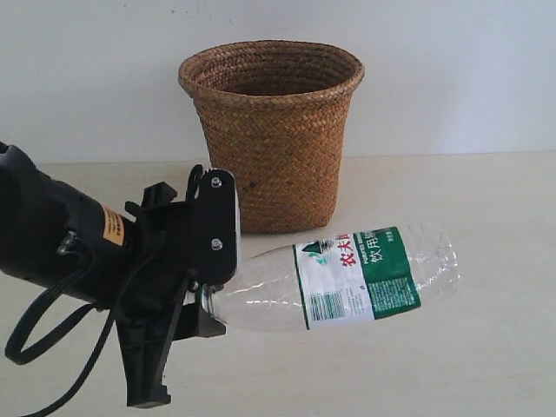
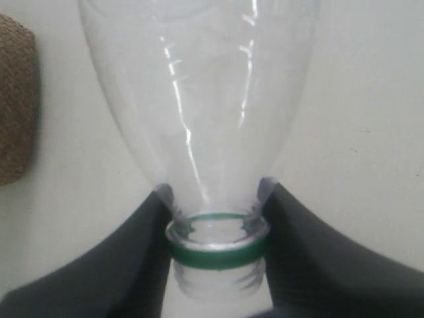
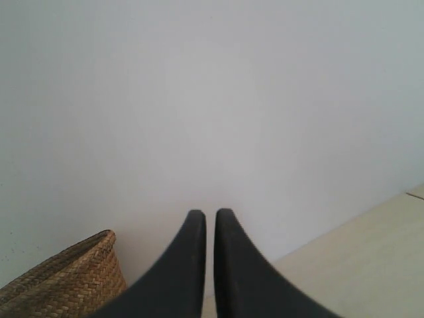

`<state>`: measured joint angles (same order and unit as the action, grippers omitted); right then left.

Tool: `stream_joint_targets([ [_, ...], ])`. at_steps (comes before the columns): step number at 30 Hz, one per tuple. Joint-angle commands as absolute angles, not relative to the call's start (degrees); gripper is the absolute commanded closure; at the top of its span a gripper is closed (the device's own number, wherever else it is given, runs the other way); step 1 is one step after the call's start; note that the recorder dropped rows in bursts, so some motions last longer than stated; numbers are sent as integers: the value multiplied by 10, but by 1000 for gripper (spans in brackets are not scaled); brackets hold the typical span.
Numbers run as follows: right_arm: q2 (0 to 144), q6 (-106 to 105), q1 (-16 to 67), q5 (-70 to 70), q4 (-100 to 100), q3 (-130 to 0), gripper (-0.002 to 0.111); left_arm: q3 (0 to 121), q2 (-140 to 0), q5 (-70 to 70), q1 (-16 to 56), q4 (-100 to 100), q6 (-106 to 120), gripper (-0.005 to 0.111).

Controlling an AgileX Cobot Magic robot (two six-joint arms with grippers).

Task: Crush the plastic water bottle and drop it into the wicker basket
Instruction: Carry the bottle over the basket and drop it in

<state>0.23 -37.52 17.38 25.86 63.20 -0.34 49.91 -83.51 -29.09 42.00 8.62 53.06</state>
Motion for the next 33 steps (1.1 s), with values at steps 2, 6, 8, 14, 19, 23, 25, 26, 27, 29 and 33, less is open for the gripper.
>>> stream_joint_targets([
  [2,0,-379,171,259,626,0,107,501,-833,-280,425,79,523,103],
  [6,0,-379,171,259,626,0,107,503,-833,-177,423,30,523,103],
  [8,0,-379,171,259,626,0,107,523,-833,-134,408,-45,523,103],
  [14,0,-379,171,259,626,0,107,766,-879,-165,312,-187,455,102],
  [19,0,-379,171,259,626,0,107,1013,-990,-224,292,-225,443,68],
  [23,0,-379,171,259,626,0,107,1159,-1061,-310,306,-232,366,33],
  [25,0,-379,172,258,626,0,107,1164,-1061,-382,332,-258,366,35],
  [26,0,-379,172,259,626,0,107,1164,-1061,-411,338,-259,361,36],
  [27,0,-379,172,259,626,0,107,1164,-1063,-442,339,-262,356,36],
  [29,0,-379,172,259,626,0,107,1164,-1063,-513,341,-269,335,36],
  [33,0,-379,172,259,626,0,107,1164,-1063,-647,336,-342,257,36],
])
